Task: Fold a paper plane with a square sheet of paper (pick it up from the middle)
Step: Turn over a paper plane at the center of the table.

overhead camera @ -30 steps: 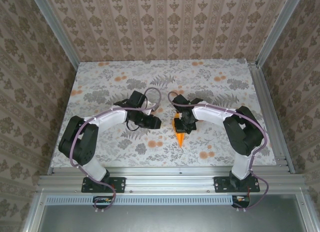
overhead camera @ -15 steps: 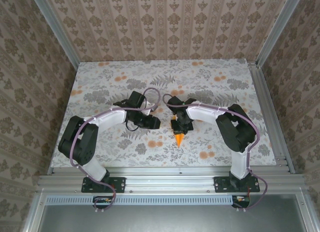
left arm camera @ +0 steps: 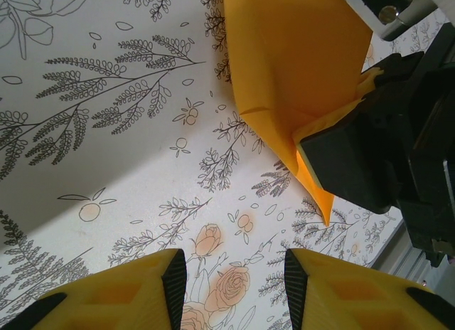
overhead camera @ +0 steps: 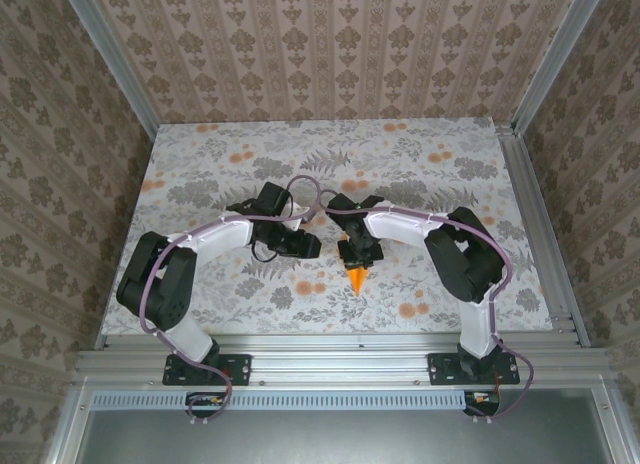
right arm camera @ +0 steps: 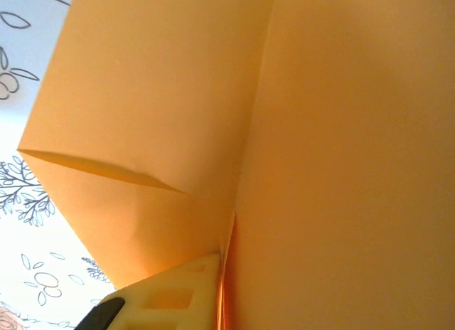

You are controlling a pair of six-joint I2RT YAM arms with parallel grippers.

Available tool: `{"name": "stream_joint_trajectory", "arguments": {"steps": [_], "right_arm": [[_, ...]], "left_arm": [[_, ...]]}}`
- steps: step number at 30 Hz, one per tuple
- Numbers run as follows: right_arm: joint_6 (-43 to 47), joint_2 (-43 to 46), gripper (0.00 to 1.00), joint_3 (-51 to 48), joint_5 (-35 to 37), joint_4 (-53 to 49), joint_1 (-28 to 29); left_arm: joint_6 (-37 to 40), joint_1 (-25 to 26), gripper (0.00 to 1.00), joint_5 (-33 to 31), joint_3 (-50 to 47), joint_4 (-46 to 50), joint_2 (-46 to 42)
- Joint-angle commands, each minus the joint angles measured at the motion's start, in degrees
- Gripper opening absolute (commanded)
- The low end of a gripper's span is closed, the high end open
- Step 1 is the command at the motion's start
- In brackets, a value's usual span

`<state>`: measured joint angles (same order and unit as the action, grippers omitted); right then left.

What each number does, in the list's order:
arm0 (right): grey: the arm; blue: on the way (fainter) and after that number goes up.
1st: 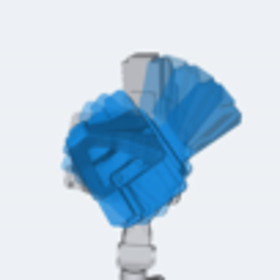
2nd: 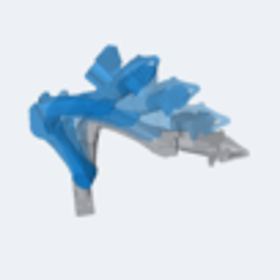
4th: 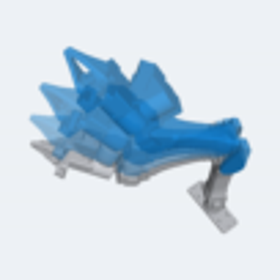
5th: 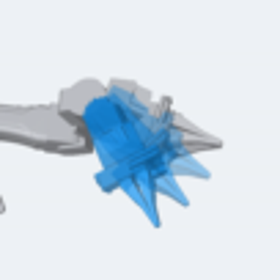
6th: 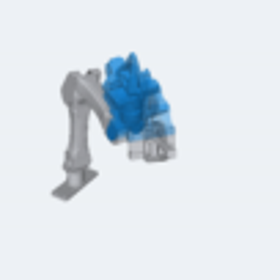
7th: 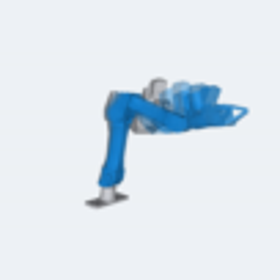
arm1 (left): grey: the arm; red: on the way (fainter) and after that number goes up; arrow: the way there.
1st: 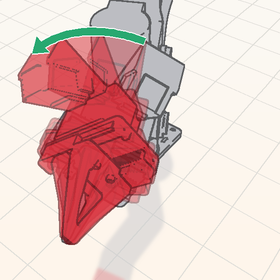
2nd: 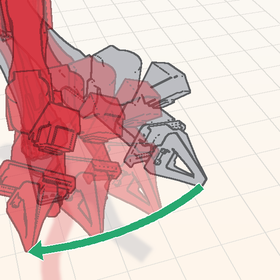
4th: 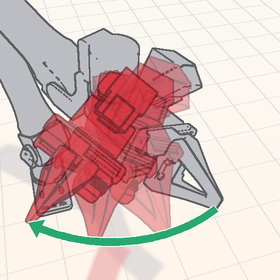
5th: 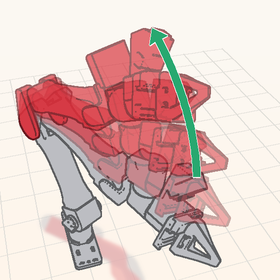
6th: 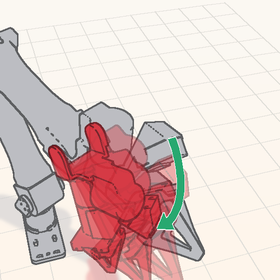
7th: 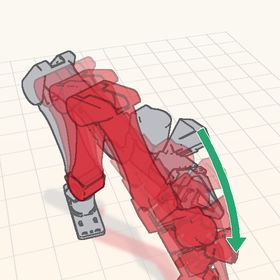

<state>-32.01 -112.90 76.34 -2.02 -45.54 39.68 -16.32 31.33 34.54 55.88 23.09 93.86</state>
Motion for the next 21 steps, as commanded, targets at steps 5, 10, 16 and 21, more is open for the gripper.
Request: {"name": "stream_joint_trajectory", "arguments": {"steps": [5, 10, 16, 21], "right_arm": [[0.2, -0.7, 0.20, 0.1, 1.0, -0.9, 1.1], [1.4, 2.4, 0.25, 2.5, 1.8, -3.4, 1.0], [3.8, 5.3, 0.29, 5.5, 1.3, -7.1, 0.8], [6.0, 8.1, 0.32, 7.5, 0.7, -10.4, 0.4]], "left_arm": [[0.2, -0.4, 0.44, 1.9, 0.9, -0.1, -2.1], [-0.6, -0.4, 0.46, 3.9, 2.5, -0.3, -3.3], [0.0, -0.5, 0.53, 2.7, 4.9, 0.8, -5.2], [1.9, -0.4, 0.62, -0.9, 6.8, 2.9, -6.9]]}}
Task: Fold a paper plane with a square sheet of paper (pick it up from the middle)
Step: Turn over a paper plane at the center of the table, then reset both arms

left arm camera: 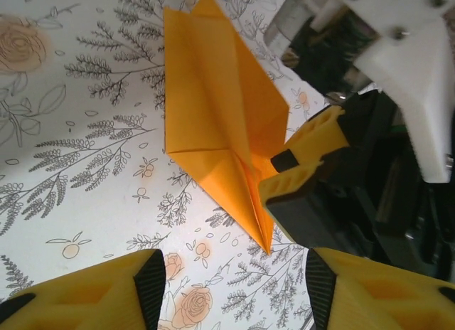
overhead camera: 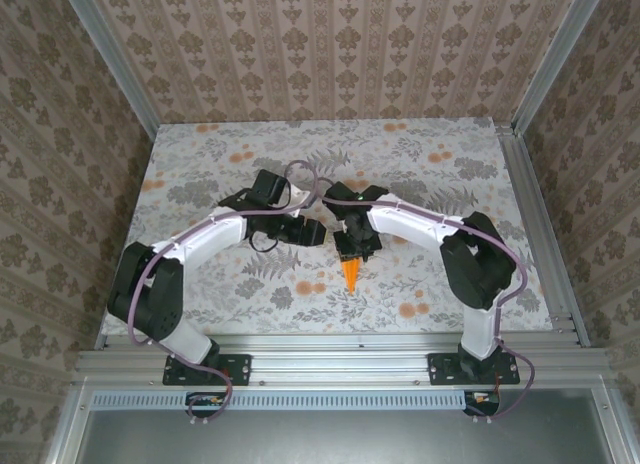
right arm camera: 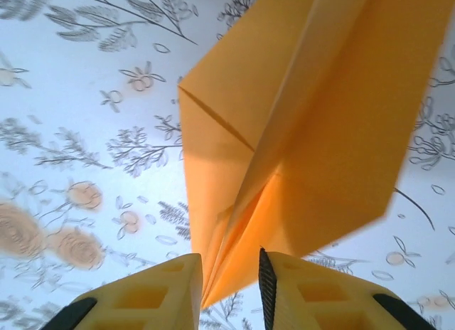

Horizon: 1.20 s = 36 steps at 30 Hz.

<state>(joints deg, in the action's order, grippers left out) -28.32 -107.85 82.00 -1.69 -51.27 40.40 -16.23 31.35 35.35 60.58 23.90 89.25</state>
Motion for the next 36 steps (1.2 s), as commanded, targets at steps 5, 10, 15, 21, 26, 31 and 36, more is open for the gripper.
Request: {"name": "stream_joint_trajectory", "arguments": {"steps": [5, 10, 15, 21, 26, 31, 36], "right_arm": [[4.7, 8.2, 0.36, 1.1, -0.6, -4.0, -1.0], [6.2, 16.5, 0.42, -4.9, -2.5, 3.2, -2.8], [6.3, 26.9, 0.53, -16.6, -4.2, 15.2, -7.7], [8.5, 41.1, 0.78, -32.2, 1.9, 31.0, -15.3], [12.0, 48.4, 1.00, -42.6, 8.0, 42.2, -20.2], [15.4, 46.9, 1.00, -47.2, 10.6, 46.7, -25.8], [16.1, 44.2, 1.00, -48.7, 11.5, 52.1, -30.8]], "left_arm": [[5.7, -0.5, 0.74, -6.4, 3.2, 4.8, -5.4], [9.0, -0.8, 0.84, -12.9, 3.8, 5.9, -6.6], [12.2, -1.9, 1.00, -24.0, 1.5, 2.1, -9.5], [12.2, -7.9, 1.00, -37.5, -5.9, -8.2, -12.2], [10.2, -13.8, 1.00, -44.4, -13.8, -18.4, -13.3], [11.3, -19.0, 1.00, -47.1, -18.9, -24.4, -14.5], [12.2, -23.7, 1.00, -44.3, -21.4, -30.7, -13.7]]}}
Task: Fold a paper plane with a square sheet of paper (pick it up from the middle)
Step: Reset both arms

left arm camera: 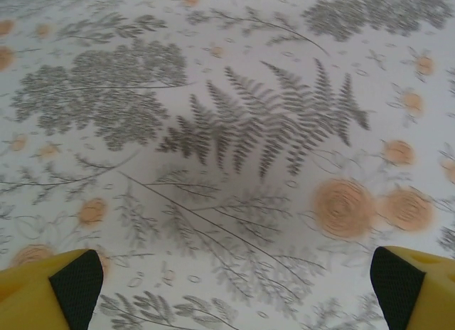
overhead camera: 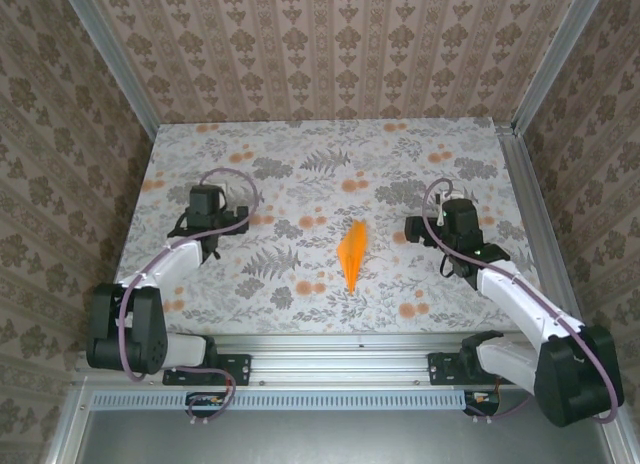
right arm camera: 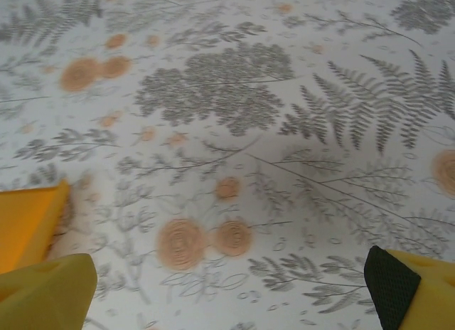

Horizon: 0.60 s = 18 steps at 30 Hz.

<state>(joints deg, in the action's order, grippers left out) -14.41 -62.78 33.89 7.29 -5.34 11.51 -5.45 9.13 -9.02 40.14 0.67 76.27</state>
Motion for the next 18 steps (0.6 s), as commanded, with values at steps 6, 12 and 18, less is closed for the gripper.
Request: {"name": "stream_joint_trajectory", "arguments": {"steps": [6, 12, 18], "right_arm": [[6.9, -1.7, 1.00, -4.8, 5.3, 17.1, -5.3], [6.9, -4.6, 1.00, -10.2, 2.6, 29.3, -11.2], [7.4, -11.8, 1.00, -11.1, -0.7, 41.4, -14.0]], "left_arm": [[3.9, -4.2, 1.00, -0.5, -3.9, -14.1, 1.6], [7.3, -5.7, 1.00, 1.5, -8.0, -25.0, 4.3], [8.2, -6.7, 1.00, 3.4, -6.0, -29.1, 10.0]]}}
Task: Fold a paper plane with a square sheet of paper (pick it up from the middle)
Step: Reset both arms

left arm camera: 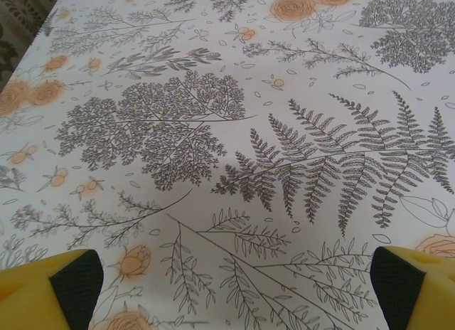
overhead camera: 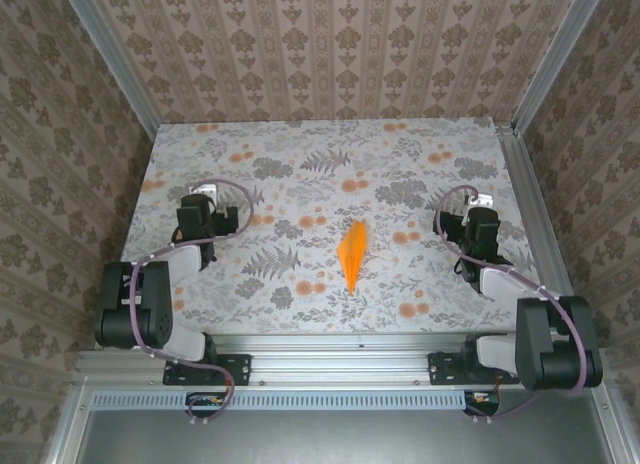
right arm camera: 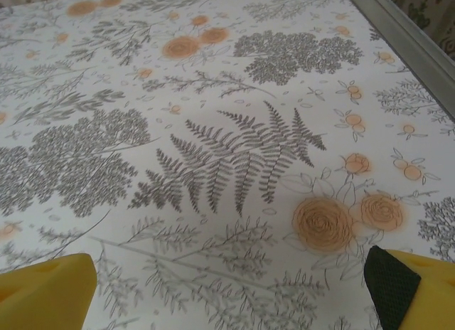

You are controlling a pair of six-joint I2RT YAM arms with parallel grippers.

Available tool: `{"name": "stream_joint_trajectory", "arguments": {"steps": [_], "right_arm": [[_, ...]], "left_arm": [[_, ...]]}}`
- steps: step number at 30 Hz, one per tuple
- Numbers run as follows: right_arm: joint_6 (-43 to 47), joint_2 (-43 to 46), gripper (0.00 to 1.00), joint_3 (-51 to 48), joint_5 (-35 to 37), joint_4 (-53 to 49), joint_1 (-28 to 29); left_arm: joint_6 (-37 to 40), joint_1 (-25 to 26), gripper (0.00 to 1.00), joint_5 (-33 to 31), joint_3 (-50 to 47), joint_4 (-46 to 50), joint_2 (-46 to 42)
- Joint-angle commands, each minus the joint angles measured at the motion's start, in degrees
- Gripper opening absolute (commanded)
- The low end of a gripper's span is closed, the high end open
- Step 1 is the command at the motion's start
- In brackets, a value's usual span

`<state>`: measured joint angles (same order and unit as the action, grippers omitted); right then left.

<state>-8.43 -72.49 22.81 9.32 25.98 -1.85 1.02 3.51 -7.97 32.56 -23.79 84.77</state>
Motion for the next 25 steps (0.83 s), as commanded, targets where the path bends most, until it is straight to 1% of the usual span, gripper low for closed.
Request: {"name": "stream_joint_trajectory", "arguments": {"steps": [1, 3, 5, 6, 7, 10, 12, 14, 25], "right_arm": [[1.5, -3.4, 1.00, 0.2, -3.1, 11.8, -0.6], [1.6, -6.3, 1.00, 1.5, -4.1, 13.9, -0.6], [2.4, -10.1, 1.00, 3.4, -6.3, 13.5, -0.5], [2.8, -11.4, 1.00, 3.5, -6.9, 14.9, -0.4], [3.2, -11.0, 1.00, 3.6, -6.7, 13.6, -0.1], [3.1, -10.8, 1.00, 2.4, -6.6, 16.0, -0.1], [4.0, -12.1, 1.00, 1.8, -8.0, 18.0, 0.2], [4.8, -15.1, 1.00, 0.1, -6.8, 24.2, 1.2], [4.9, -15.1, 1.00, 0.0, -6.0, 24.1, 1.5]], "left_arm": [[1.3, -1.5, 1.00, 2.7, 2.3, -4.2, 2.5], [1.2, -2.1, 1.00, 3.9, 2.7, -3.7, 3.4], [1.5, -2.2, 1.00, 4.7, 1.5, -5.5, 2.9], [1.7, -2.1, 1.00, 5.0, 0.6, -7.0, 2.6], [1.8, -2.1, 1.00, 5.4, -0.4, -8.3, 2.2], [2.3, -1.9, 1.00, 6.2, -4.2, -14.5, 1.4], [2.4, -1.8, 1.00, 6.7, -6.6, -19.0, 1.5], [2.7, -2.0, 1.00, 7.7, -8.2, -22.9, 2.8], [2.5, -2.6, 1.00, 8.6, -9.1, -24.4, 3.0]]}}
